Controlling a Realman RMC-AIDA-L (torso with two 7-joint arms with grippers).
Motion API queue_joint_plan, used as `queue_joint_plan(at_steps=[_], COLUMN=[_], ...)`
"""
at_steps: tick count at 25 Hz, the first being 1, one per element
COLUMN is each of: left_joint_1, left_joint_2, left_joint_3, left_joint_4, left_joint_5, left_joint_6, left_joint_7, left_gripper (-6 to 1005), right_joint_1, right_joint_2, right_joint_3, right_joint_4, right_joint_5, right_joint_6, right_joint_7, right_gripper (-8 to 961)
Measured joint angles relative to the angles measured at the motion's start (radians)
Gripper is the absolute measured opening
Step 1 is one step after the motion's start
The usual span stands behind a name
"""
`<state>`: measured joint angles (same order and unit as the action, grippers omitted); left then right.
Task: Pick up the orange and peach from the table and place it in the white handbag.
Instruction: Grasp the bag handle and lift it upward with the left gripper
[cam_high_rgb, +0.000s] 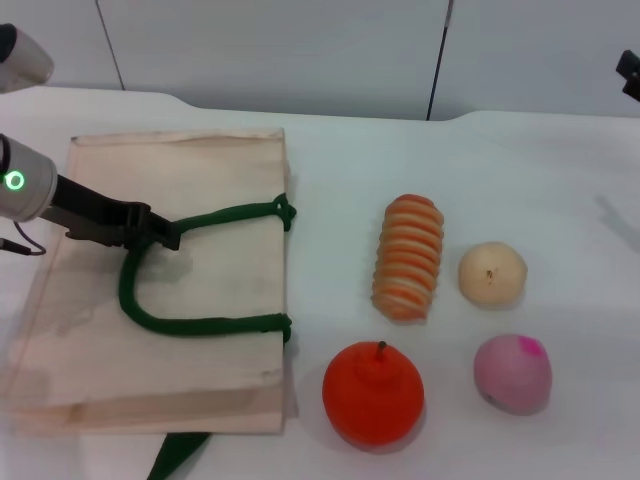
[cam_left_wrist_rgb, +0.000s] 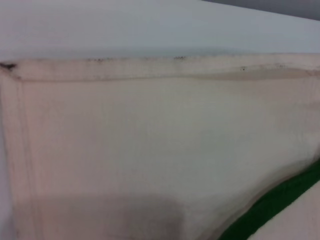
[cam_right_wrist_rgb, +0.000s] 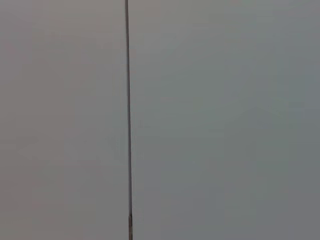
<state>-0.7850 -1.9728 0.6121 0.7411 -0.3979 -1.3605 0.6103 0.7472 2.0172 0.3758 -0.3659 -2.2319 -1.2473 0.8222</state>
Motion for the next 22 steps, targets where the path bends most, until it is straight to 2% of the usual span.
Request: queue_joint_plan(at_steps=[10,16,22], left_joint_1=[-0.005,-0.005,-0.005], left_joint_2=[0.002,0.001,-0.001], left_joint_3=[0.002,0.003,0.003], left_joint_4=[-0.013,-0.014,-0.014], left_joint_5=[0.019,0.029,0.03], left_joint_6=[0.012,0.017,0.027], left_joint_7=[0.001,0.0,0.0], left_gripper=[584,448,201], right_joint_1=[-0.004,-0.005,-0.005], right_joint_2=[0.001,0.002,0.002], right_joint_3=[0.0,0.0,0.0], right_joint_4=[0.001,0.002,0.003], right_joint_5=[0.022,0.023,0.023], right_joint_6=[-0.007,-0.007,-0.008], right_joint_7=[0.0,0.0,0.0], right_gripper=[880,880,880])
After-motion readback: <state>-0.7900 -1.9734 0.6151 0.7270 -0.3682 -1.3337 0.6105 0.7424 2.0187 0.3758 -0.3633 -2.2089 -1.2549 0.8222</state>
